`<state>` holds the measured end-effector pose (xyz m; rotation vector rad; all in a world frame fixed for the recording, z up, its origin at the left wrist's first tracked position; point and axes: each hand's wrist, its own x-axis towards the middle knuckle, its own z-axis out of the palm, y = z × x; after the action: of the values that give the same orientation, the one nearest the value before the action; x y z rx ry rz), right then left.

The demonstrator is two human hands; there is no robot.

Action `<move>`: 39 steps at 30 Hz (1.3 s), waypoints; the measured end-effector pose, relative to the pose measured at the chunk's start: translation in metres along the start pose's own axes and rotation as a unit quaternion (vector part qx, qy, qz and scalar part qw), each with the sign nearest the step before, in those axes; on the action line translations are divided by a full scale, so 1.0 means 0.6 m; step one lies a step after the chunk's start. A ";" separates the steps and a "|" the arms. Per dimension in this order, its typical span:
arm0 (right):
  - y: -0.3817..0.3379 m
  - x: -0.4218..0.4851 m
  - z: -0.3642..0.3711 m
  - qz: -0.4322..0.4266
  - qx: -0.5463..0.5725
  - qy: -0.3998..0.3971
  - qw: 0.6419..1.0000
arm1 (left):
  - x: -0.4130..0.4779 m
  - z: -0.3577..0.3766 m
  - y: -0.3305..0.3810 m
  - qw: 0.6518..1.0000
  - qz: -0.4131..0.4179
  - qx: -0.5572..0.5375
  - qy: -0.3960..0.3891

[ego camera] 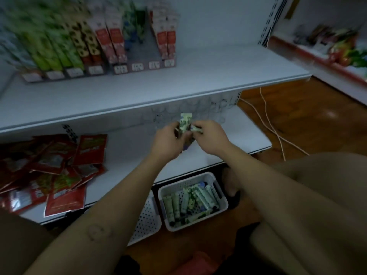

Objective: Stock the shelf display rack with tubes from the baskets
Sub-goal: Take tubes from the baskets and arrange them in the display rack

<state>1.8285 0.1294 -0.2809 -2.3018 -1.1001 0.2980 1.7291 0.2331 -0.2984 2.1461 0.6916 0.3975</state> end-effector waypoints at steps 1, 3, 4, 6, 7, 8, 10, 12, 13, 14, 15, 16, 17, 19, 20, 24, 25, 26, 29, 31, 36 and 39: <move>-0.017 0.002 -0.021 -0.023 -0.006 0.012 1.000 | 0.002 -0.020 0.021 1.000 0.019 0.008 0.020; -0.057 0.009 -0.060 -0.060 0.001 0.041 0.997 | 0.005 -0.060 0.064 0.996 0.054 0.038 0.068; -0.077 0.014 -0.079 -0.074 0.012 0.056 0.996 | 0.006 -0.081 0.083 0.992 0.069 0.048 0.094; -0.115 0.025 -0.113 -0.096 0.035 0.088 0.991 | 0.014 -0.122 0.112 0.986 0.091 0.050 0.129; -0.133 0.031 -0.129 -0.108 0.044 0.100 0.988 | 0.020 -0.143 0.125 0.984 0.101 0.044 0.137; -0.152 0.037 -0.144 -0.122 0.048 0.107 0.986 | 0.026 -0.163 0.138 0.982 0.113 0.039 0.143; -0.186 0.052 -0.172 -0.150 0.051 0.117 0.980 | 0.037 -0.204 0.163 0.978 0.133 0.031 0.160; -0.216 0.069 -0.196 -0.167 0.058 0.117 0.977 | 0.048 -0.243 0.182 0.974 0.143 0.025 0.175; -0.230 0.078 -0.206 -0.176 0.056 0.117 0.976 | 0.054 -0.259 0.188 0.972 0.151 0.015 0.180; -0.244 0.087 -0.215 -0.185 0.049 0.118 0.975 | 0.061 -0.275 0.192 0.969 0.163 0.004 0.186; -0.256 0.096 -0.222 -0.194 0.041 0.121 0.973 | 0.067 -0.290 0.196 0.966 0.172 -0.004 0.191; -0.267 0.104 -0.229 -0.202 0.032 0.125 0.971 | 0.072 -0.303 0.199 0.964 0.181 -0.006 0.195; -0.276 0.114 -0.235 -0.209 0.023 0.129 0.969 | 0.079 -0.314 0.201 0.963 0.182 -0.004 0.196; -0.285 0.138 -0.245 -0.218 0.008 0.136 0.966 | 0.092 -0.335 0.204 0.966 0.169 0.006 0.198; -0.288 0.151 -0.250 -0.219 0.003 0.139 0.966 | 0.099 -0.345 0.204 0.966 0.159 0.015 0.203; -0.290 0.206 -0.263 -0.223 0.006 0.145 0.964 | 0.131 -0.384 0.198 0.965 0.130 0.045 0.223; -0.291 0.220 -0.266 -0.225 0.005 0.146 0.963 | 0.139 -0.393 0.199 0.964 0.125 0.056 0.226; -0.292 0.235 -0.268 -0.228 0.002 0.147 0.963 | 0.148 -0.401 0.199 0.964 0.125 0.061 0.228; -0.298 0.281 -0.271 -0.235 -0.010 0.146 0.961 | 0.176 -0.419 0.204 0.962 0.131 0.042 0.234; -0.304 0.314 -0.268 -0.240 -0.023 0.140 0.960 | 0.197 -0.426 0.207 0.959 0.131 0.067 0.243; -0.324 0.399 -0.244 -0.255 -0.070 0.126 0.956 | 0.254 -0.436 0.205 0.956 0.127 0.114 0.237; -0.328 0.444 -0.219 -0.253 -0.093 0.104 0.958 | 0.280 -0.441 0.193 0.954 0.135 0.127 0.235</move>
<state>1.9274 0.3813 -0.0493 -2.0495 -1.6011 -0.2493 1.7707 0.4387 -0.0382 2.4239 0.7403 1.0406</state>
